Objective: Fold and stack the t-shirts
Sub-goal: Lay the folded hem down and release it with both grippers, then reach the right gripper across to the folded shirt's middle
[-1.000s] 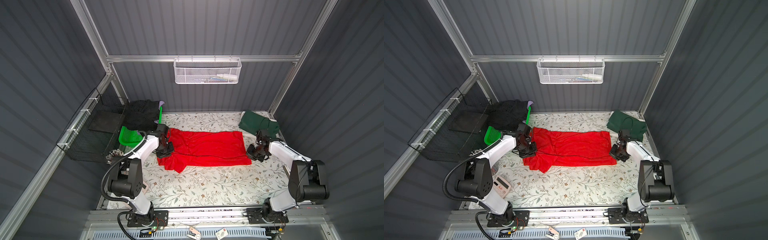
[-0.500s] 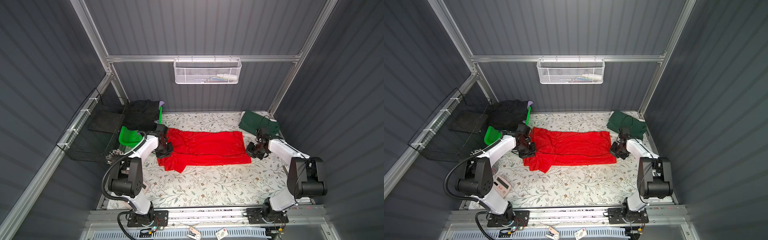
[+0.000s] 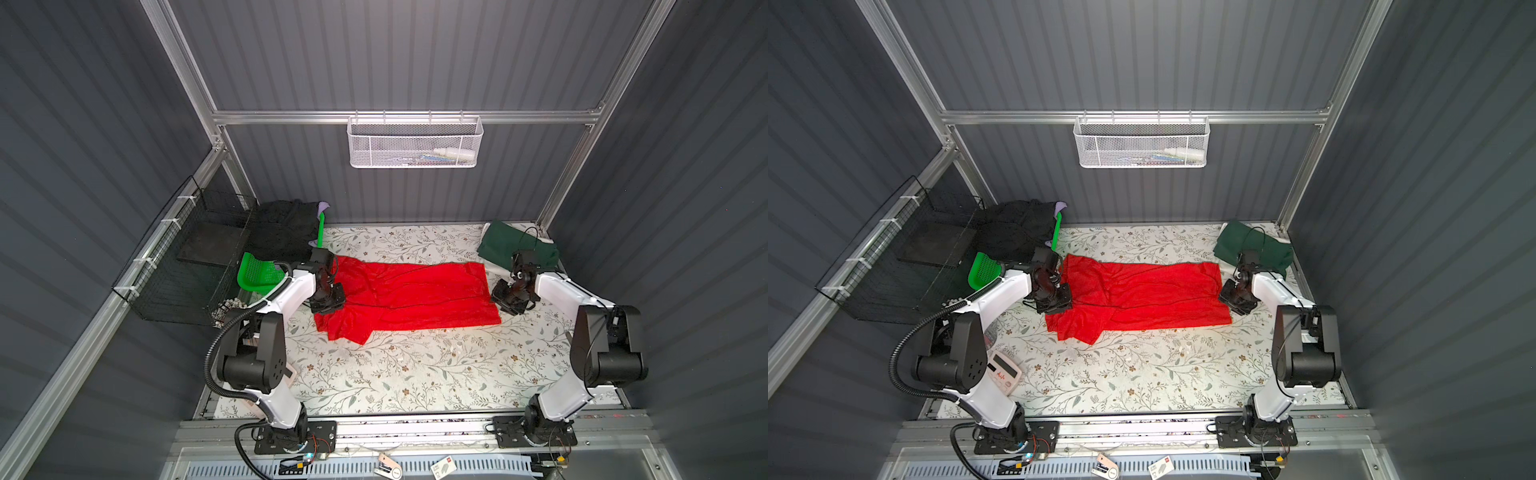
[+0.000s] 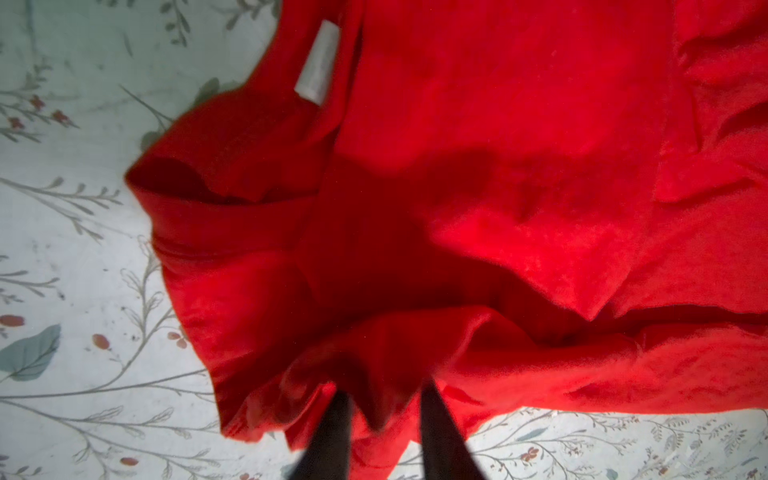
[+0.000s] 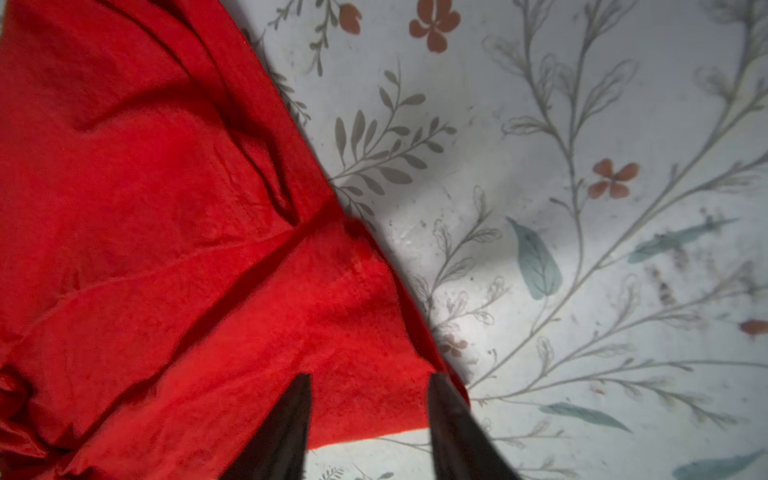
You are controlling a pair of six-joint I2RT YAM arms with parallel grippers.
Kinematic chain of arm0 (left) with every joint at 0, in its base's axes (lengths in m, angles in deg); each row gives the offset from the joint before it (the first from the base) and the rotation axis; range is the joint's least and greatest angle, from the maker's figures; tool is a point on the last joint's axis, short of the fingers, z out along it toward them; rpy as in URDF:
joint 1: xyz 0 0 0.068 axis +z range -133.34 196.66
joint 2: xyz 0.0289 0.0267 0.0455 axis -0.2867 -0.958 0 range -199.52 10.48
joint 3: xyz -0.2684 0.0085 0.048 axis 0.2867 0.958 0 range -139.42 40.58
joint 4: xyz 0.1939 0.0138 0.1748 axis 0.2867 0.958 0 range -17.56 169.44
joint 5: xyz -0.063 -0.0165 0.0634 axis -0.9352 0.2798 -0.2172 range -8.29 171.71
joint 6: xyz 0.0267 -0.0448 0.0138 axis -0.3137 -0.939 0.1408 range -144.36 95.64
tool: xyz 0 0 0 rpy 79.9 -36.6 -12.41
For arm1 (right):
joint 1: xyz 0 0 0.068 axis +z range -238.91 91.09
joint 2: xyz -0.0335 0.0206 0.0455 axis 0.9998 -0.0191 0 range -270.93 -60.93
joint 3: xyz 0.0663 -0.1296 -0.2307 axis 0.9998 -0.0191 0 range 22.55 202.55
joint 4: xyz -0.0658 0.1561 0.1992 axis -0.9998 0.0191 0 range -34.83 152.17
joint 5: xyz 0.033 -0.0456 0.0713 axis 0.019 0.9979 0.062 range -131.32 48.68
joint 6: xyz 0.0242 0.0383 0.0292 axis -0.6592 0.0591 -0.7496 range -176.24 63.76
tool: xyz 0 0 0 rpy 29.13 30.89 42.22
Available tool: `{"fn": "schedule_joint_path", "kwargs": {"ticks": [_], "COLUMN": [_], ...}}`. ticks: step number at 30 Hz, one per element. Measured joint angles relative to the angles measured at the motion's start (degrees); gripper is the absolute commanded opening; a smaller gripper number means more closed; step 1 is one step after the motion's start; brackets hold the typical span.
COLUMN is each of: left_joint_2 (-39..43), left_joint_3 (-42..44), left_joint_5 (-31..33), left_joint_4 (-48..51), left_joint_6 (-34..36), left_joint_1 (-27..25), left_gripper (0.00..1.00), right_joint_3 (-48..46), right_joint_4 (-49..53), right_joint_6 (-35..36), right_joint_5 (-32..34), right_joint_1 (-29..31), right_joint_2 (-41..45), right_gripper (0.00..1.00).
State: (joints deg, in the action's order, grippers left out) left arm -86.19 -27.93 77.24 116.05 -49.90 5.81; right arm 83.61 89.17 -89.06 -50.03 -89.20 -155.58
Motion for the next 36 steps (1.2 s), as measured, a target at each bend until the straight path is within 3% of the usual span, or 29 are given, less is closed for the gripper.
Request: {"fn": "schedule_joint_path", "kwargs": {"ticks": [5,9,16,24,30,36], "left_joint_2": [2.36,6.16,11.65,19.19,24.68,22.93], "left_joint_3": [1.11,2.78,12.0,23.96,30.58,31.1], "left_joint_5": [4.7,7.56,7.74,6.4,4.2,1.55], "left_joint_4": [-2.1,-4.11,-7.93,-12.74,-18.27,-21.81], "left_joint_6": [0.9,0.74,-2.4,-8.79,-12.5,-13.6], "left_joint_1": [0.59,0.72,0.72,0.72,0.72,0.72], "left_gripper": [0.84,0.85,0.81,0.7,0.69,0.66], "right_joint_3": [-2.62,-3.52,-2.51,10.27,22.38,28.89], "right_joint_4": [-0.09,0.44,-3.96,-10.75,-8.92,-5.51], "right_joint_6": [0.46,0.17,-2.16,-3.13,0.35,3.72], "right_joint_5": [1.31,2.93,0.39,-6.03,-10.82,-13.66], "right_joint_1": [-0.04,2.97,19.12,34.69,42.49,46.34], "right_joint_2": [4.15,7.82,8.04,-9.94,-18.58,-22.51], "right_gripper": [0.69,0.71,0.68,0.61,0.59,0.56]}}
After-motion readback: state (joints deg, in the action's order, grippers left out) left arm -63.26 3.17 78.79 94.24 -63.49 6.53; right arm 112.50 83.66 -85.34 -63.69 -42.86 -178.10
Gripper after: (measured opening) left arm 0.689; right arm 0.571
